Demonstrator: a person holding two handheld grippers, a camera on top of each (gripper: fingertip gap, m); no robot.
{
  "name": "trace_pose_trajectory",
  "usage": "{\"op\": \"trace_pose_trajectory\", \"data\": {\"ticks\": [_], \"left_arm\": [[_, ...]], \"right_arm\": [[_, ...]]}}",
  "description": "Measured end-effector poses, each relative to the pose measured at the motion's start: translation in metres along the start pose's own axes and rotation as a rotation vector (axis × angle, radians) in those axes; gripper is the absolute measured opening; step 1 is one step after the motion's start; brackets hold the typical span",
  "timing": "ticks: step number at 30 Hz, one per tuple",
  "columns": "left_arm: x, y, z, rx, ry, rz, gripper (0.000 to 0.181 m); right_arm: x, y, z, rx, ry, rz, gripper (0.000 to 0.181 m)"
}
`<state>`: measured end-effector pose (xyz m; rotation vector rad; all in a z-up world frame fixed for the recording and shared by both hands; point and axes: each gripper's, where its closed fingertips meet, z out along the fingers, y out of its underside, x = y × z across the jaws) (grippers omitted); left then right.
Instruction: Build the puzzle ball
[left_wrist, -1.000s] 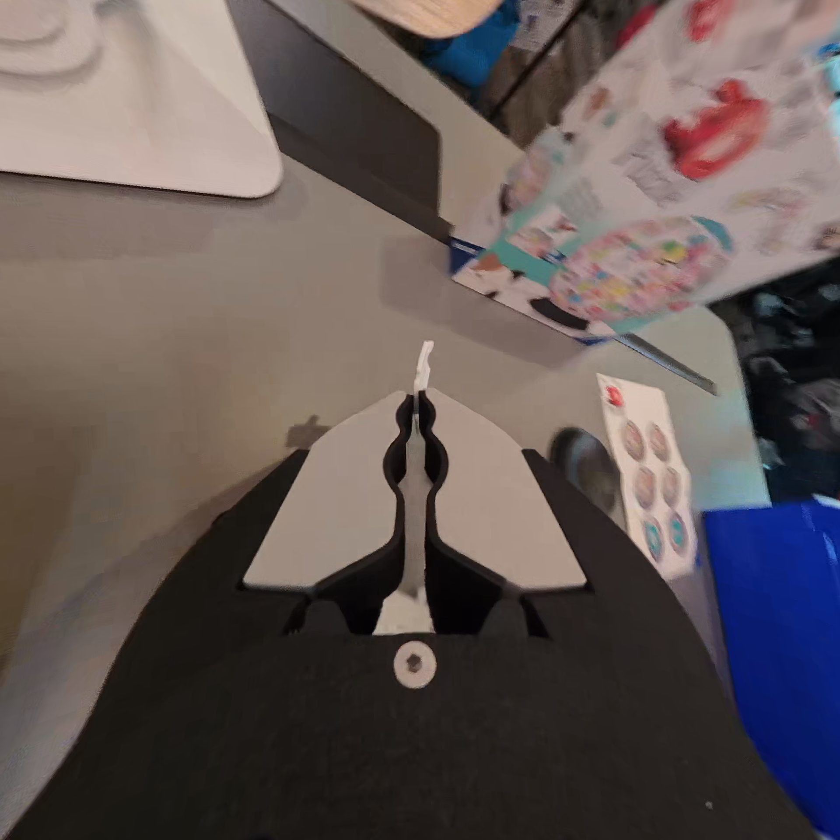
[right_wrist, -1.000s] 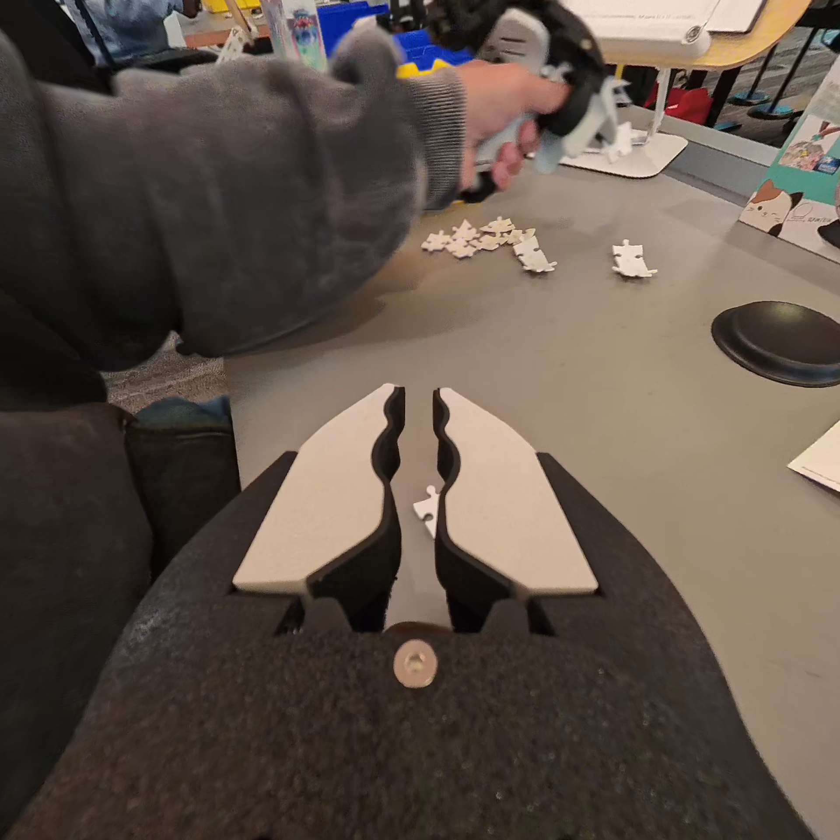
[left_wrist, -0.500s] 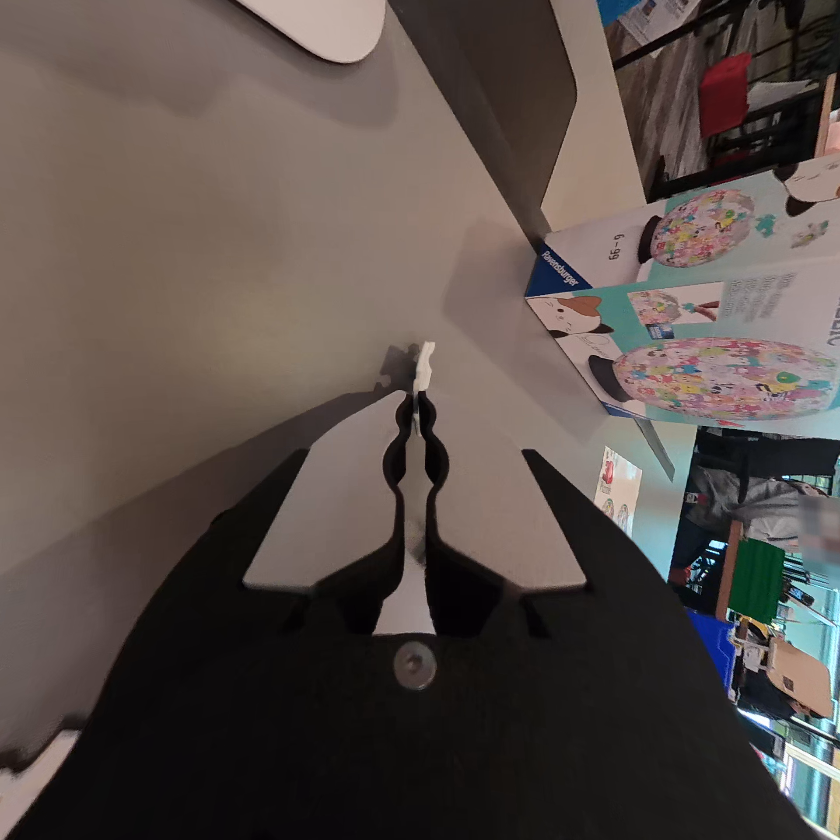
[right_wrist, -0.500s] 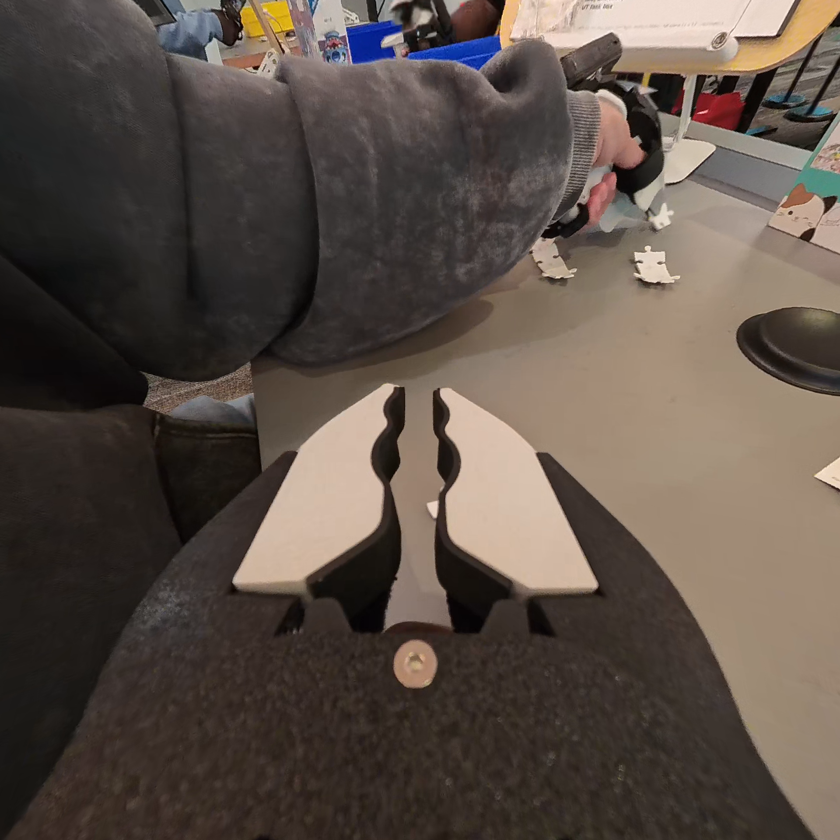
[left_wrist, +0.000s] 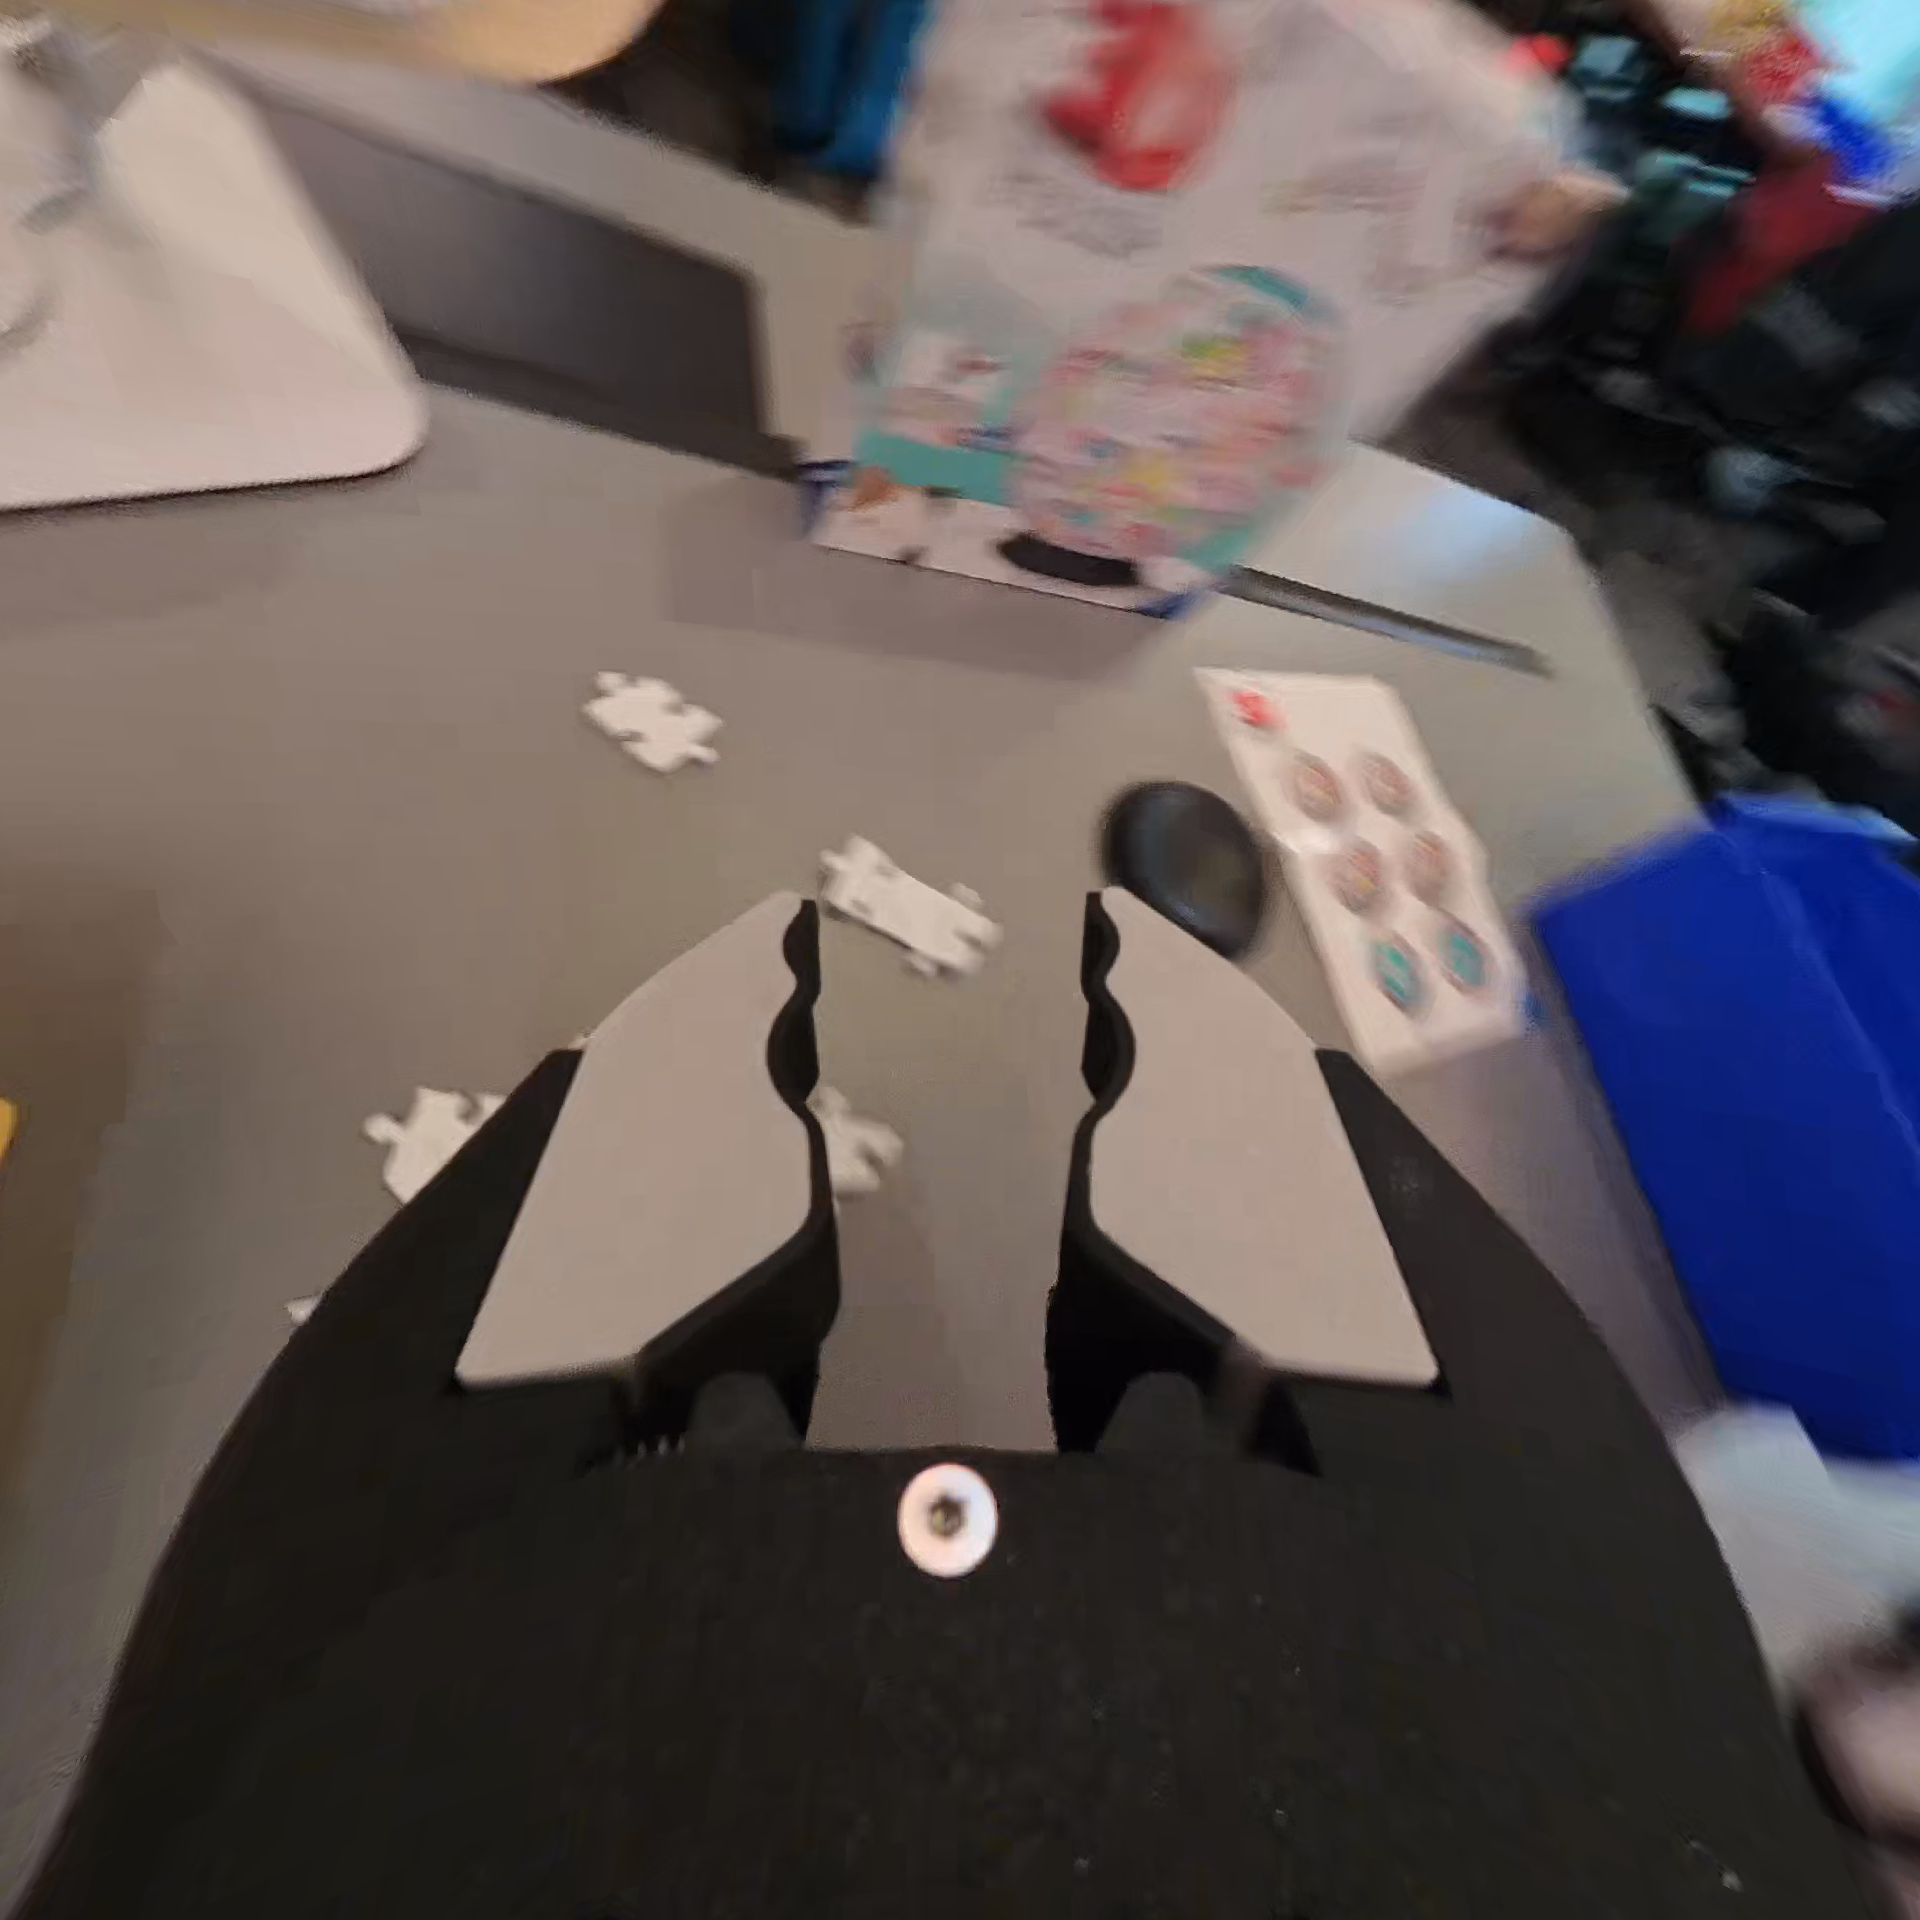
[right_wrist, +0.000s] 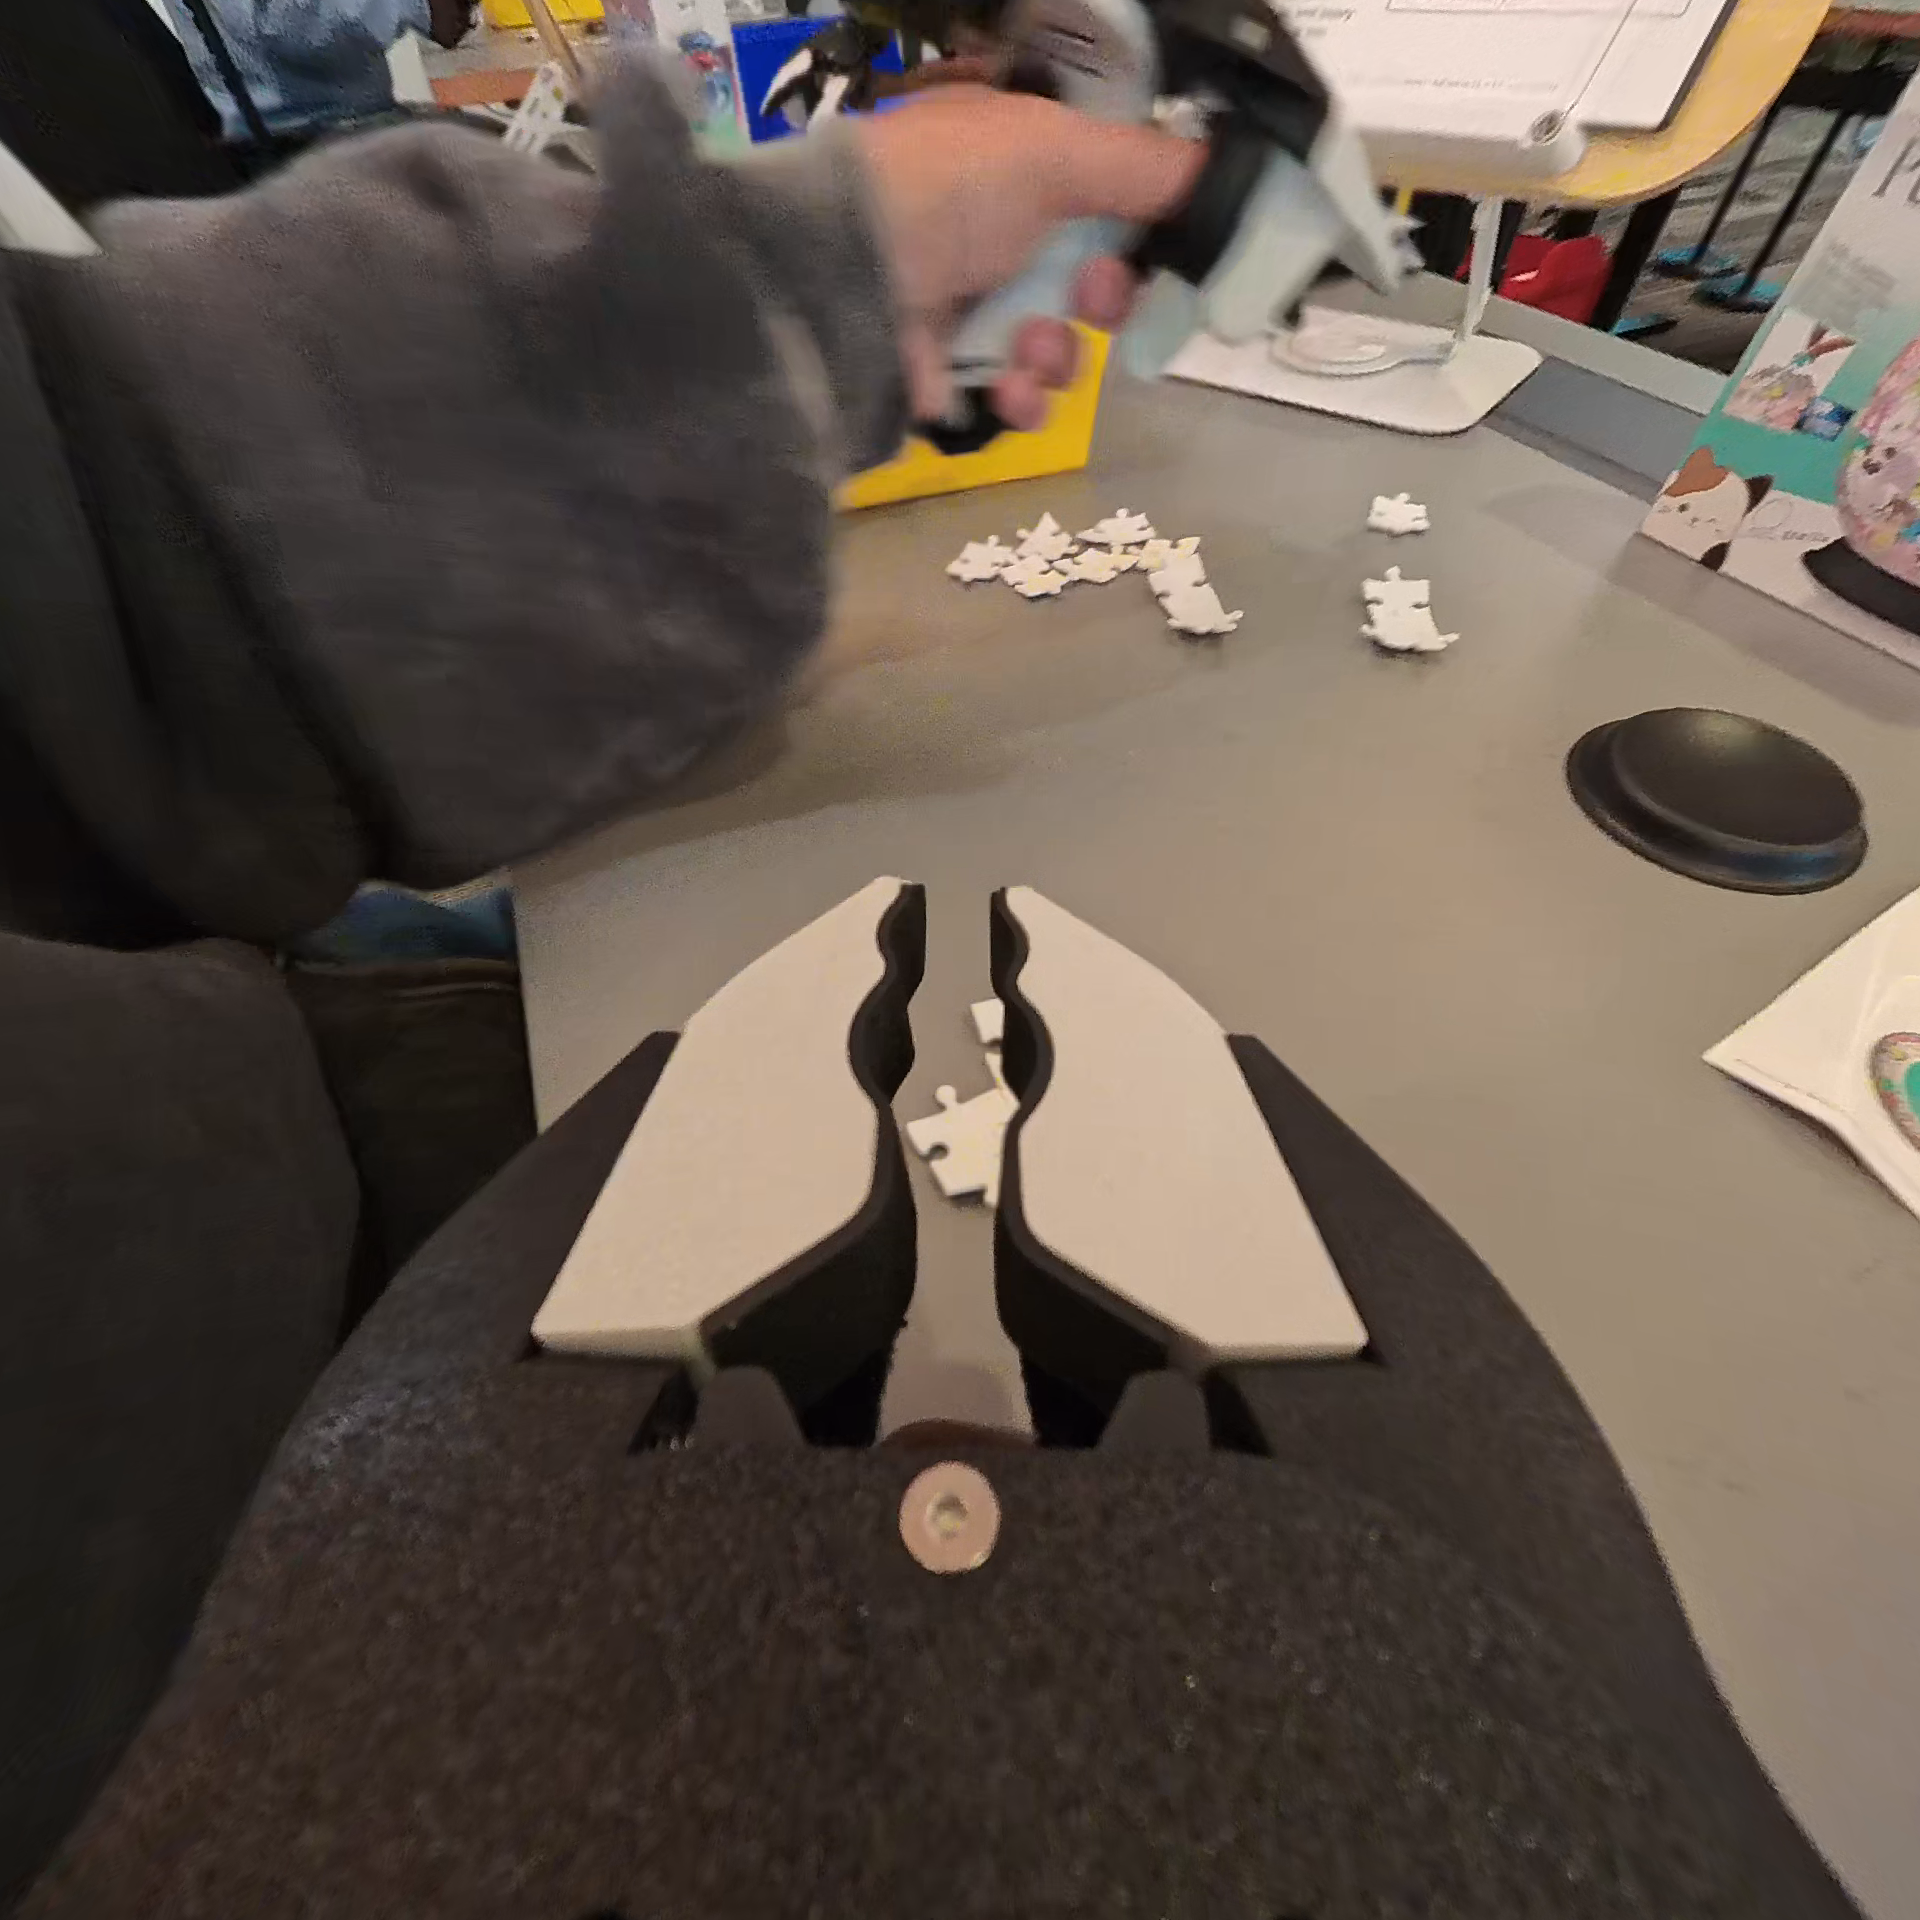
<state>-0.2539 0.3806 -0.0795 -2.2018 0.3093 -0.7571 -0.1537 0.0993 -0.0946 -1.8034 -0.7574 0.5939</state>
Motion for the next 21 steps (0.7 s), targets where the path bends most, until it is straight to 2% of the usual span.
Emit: {"op": "trace_pose_trajectory", "data": {"ticks": [3, 6, 8, 11, 13, 16, 19, 21], "left_arm": [[0.05, 0.036, -0.086, 0.016, 0.242, 0.172, 0.052], [0.06, 0.094, -0.153, 0.009, 0.337, 0.315, 0.064], [0.045, 0.133, -0.179, 0.001, 0.301, 0.389, 0.065], [0.029, 0.161, -0.206, 0.081, 0.271, 0.395, 0.061], [0.024, 0.162, -0.218, 0.138, 0.295, 0.346, 0.061], [0.017, 0.145, -0.233, 0.223, 0.373, 0.277, 0.06], [0.006, 0.117, -0.253, 0.289, 0.417, 0.284, 0.06], [-0.012, 0.089, -0.269, 0.337, 0.396, 0.309, 0.057]], "right_arm": [[0.014, -0.008, -0.008, 0.037, 0.052, -0.009, 0.013], [0.036, -0.012, -0.017, 0.099, 0.128, 0.051, 0.016], [0.047, -0.009, -0.019, 0.123, 0.168, 0.105, 0.02], [0.054, 0.002, -0.014, 0.079, 0.208, 0.12, 0.022], [0.053, 0.008, -0.007, 0.029, 0.215, 0.112, 0.022], [0.046, 0.01, 0.003, -0.012, 0.195, 0.121, 0.021], [0.044, 0.015, 0.009, -0.066, 0.195, 0.118, 0.021], [0.045, 0.018, 0.01, -0.091, 0.213, 0.12, 0.021]]}}
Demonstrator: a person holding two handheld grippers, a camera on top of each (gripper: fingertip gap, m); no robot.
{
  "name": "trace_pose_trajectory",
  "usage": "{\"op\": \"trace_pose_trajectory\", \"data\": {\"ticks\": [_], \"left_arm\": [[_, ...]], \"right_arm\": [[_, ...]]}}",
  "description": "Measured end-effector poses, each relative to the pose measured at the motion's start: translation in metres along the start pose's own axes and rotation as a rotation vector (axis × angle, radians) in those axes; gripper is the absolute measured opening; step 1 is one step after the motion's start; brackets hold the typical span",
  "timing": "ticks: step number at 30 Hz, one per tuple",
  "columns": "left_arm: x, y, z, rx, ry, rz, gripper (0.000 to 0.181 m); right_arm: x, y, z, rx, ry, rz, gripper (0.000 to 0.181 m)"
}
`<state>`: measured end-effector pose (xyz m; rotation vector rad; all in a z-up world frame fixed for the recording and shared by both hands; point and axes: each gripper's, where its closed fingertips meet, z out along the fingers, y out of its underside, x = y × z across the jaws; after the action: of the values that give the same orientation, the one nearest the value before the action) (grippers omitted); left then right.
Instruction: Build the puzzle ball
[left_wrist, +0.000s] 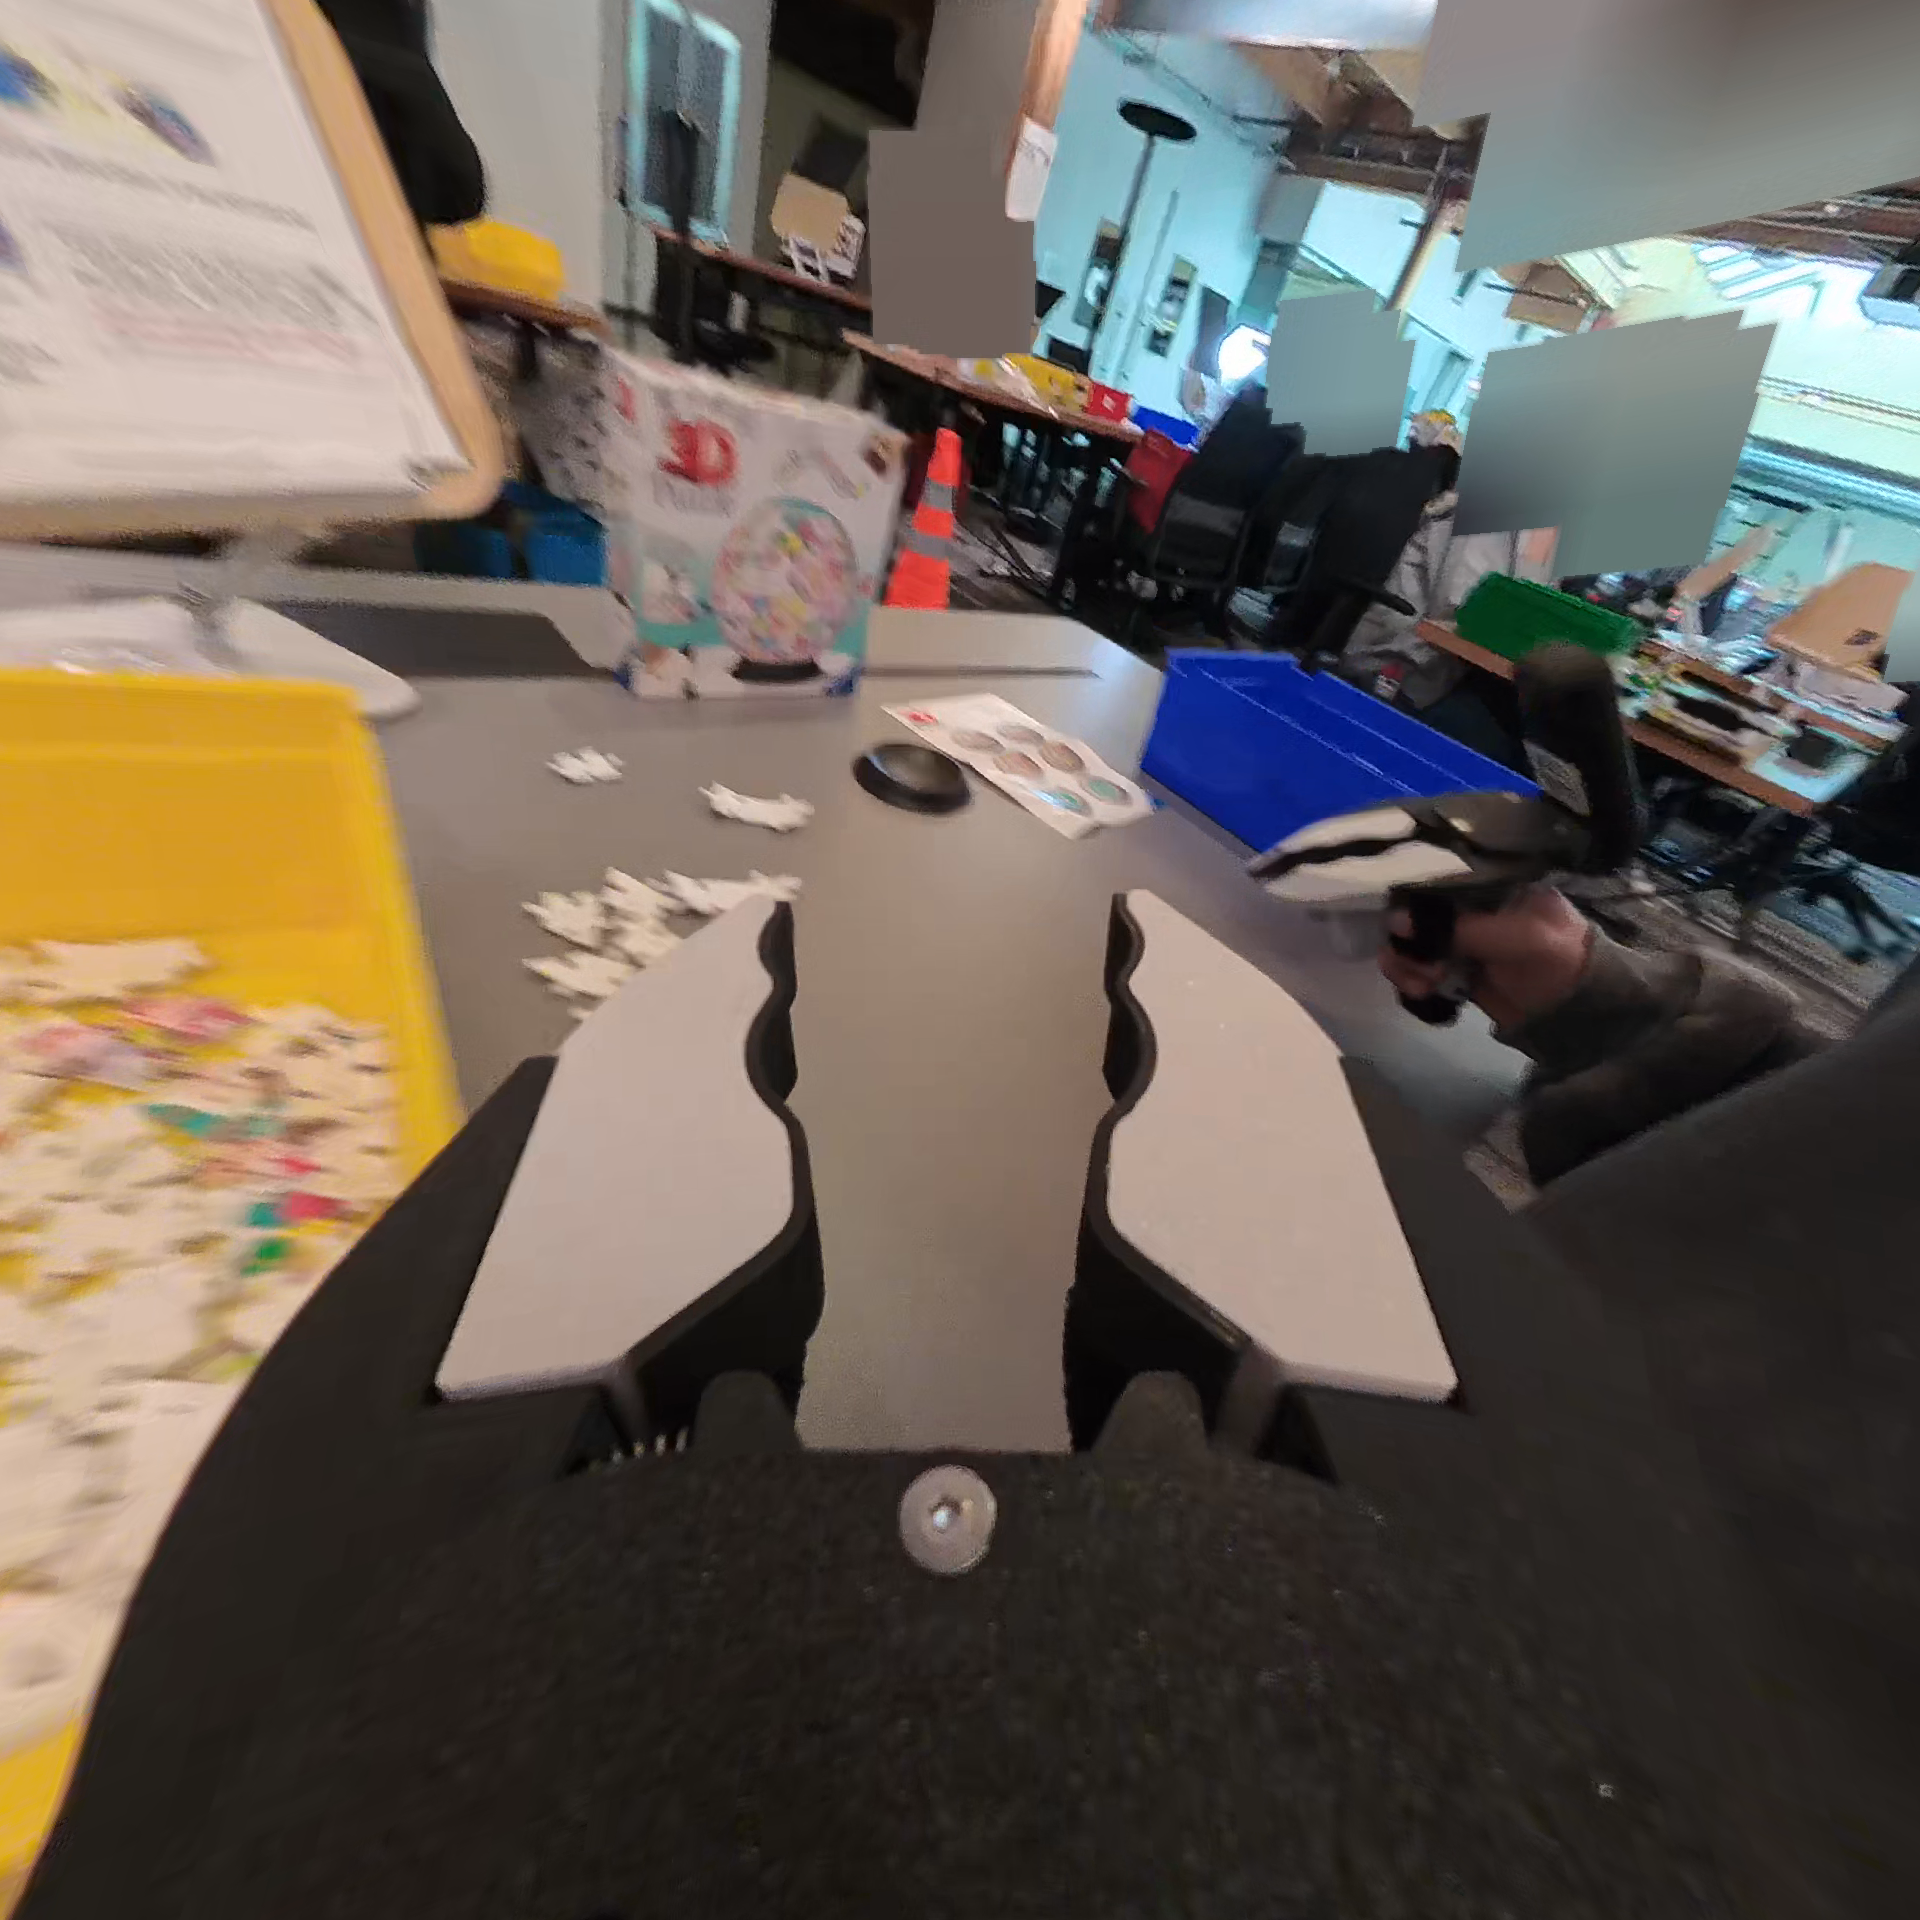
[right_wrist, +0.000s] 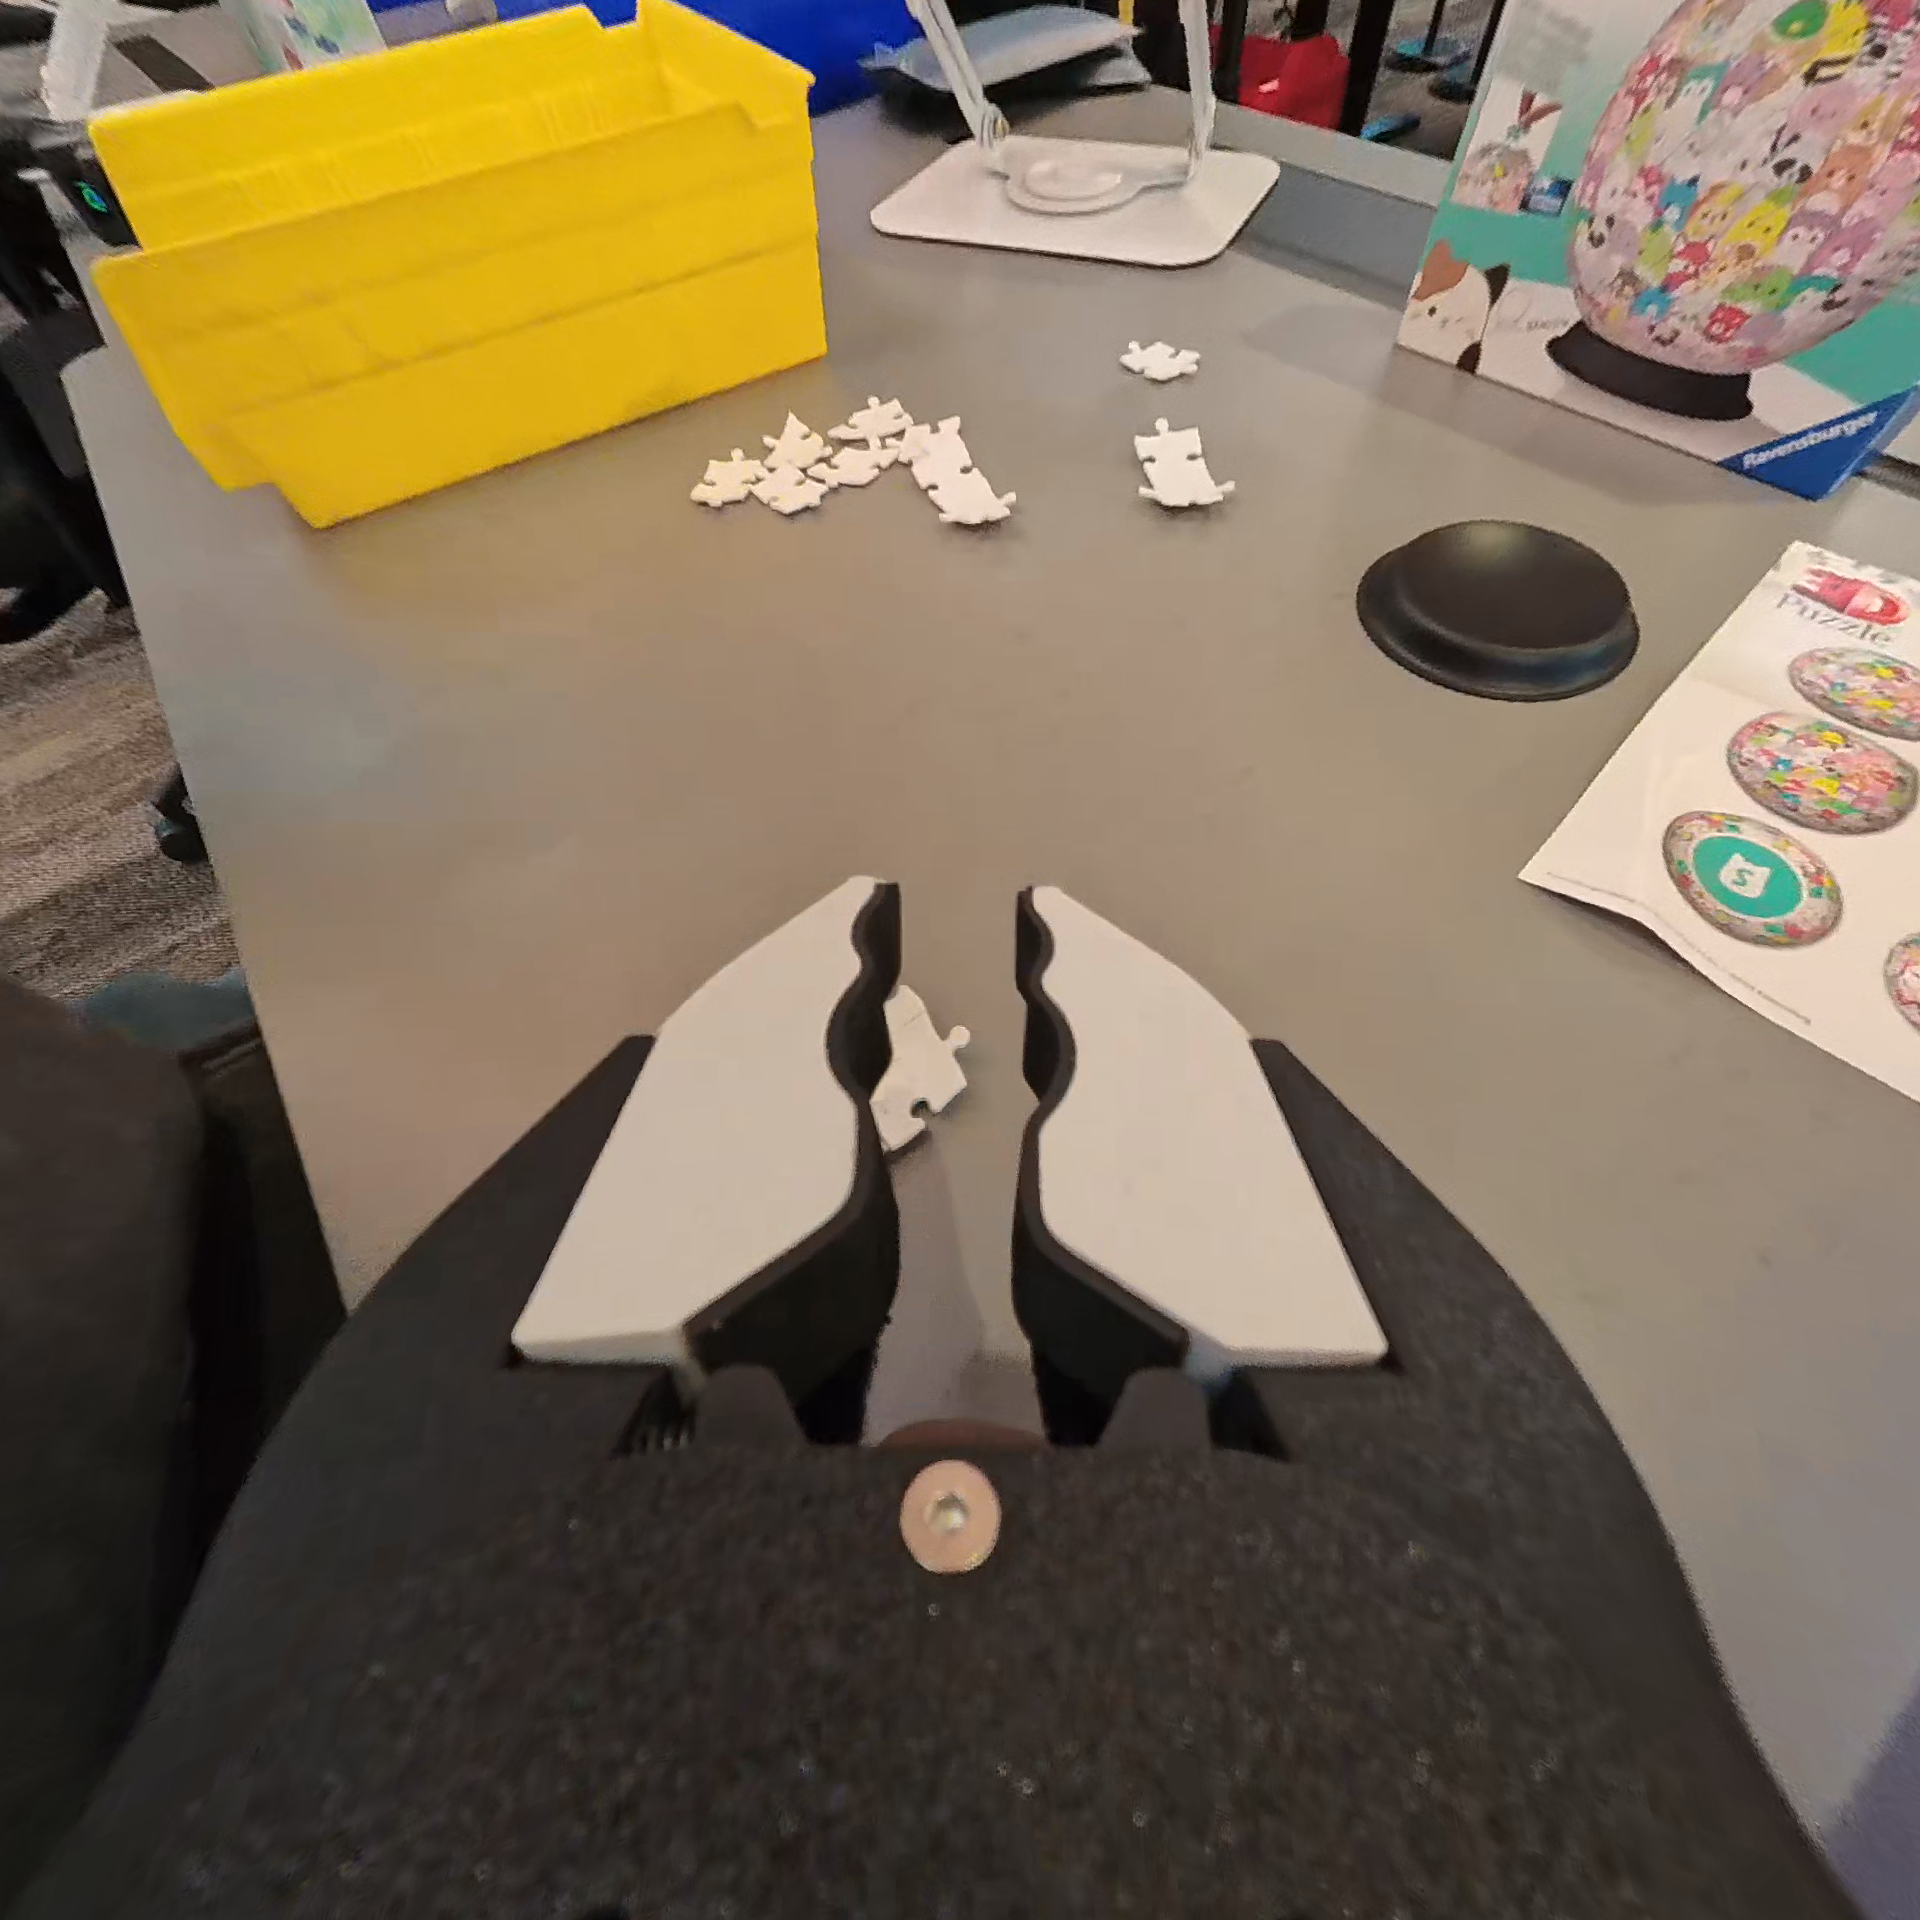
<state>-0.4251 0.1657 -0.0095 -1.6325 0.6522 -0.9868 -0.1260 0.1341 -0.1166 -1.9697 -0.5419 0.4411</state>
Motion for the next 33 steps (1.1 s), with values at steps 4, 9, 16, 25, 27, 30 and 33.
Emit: {"op": "trace_pose_trajectory", "data": {"ticks": [4, 9, 16, 25, 27, 30, 33], "left_arm": [[-0.085, -0.037, -0.019, -0.038, -0.141, -0.013, 0.056], [-0.171, -0.014, -0.009, -0.325, -0.218, 0.034, 0.061], [-0.219, 0.024, 0.037, -0.63, -0.126, 0.23, 0.052], [-0.243, 0.082, 0.076, -0.98, 0.048, 0.314, 0.049], [-0.252, 0.09, 0.081, -1.035, 0.029, 0.383, 0.049], [-0.248, 0.099, 0.087, -1.074, 0.088, 0.311, 0.039], [-0.239, 0.105, 0.09, -1.086, 0.158, 0.194, 0.031]], "right_arm": [[0.003, 0.001, -0.001, -0.018, 0.018, 0.019, 0.021], [0.011, 0.003, 0.0, -0.058, 0.027, 0.02, 0.021], [0.019, 0.002, 0.007, -0.121, 0.013, 0.008, 0.021], [0.018, 0.004, 0.022, -0.145, -0.002, 0.022, 0.02], [0.018, 0.003, 0.025, -0.149, -0.009, 0.02, 0.02], [0.019, 0.003, 0.028, -0.148, -0.016, 0.024, 0.02], [0.019, 0.006, 0.029, -0.157, -0.025, 0.027, 0.02]]}}
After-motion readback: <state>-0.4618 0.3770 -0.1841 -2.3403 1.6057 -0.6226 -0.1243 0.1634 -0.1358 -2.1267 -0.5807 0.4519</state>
